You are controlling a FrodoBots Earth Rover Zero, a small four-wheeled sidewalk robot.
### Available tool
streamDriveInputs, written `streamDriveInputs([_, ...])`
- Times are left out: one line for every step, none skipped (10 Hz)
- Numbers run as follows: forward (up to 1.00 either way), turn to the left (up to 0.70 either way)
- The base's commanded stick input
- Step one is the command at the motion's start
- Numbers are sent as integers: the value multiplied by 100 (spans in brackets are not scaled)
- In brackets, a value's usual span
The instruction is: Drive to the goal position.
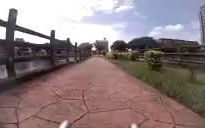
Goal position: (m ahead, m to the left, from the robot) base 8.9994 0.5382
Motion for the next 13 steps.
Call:
streamDriveInputs([100, 0])
streamDriveInputs([100, 0])
streamDriveInputs([100, 0])
streamDriveInputs([100, 0])
streamDriveInputs([100, 0])
streamDriveInputs([100, 0])
streamDriveInputs([100, 0])
streamDriveInputs([100, 0])
streamDriveInputs([100, 0])
streamDriveInputs([100, 0])
streamDriveInputs([100, 0])
streamDriveInputs([100, 0])
streamDriveInputs([100, 0])
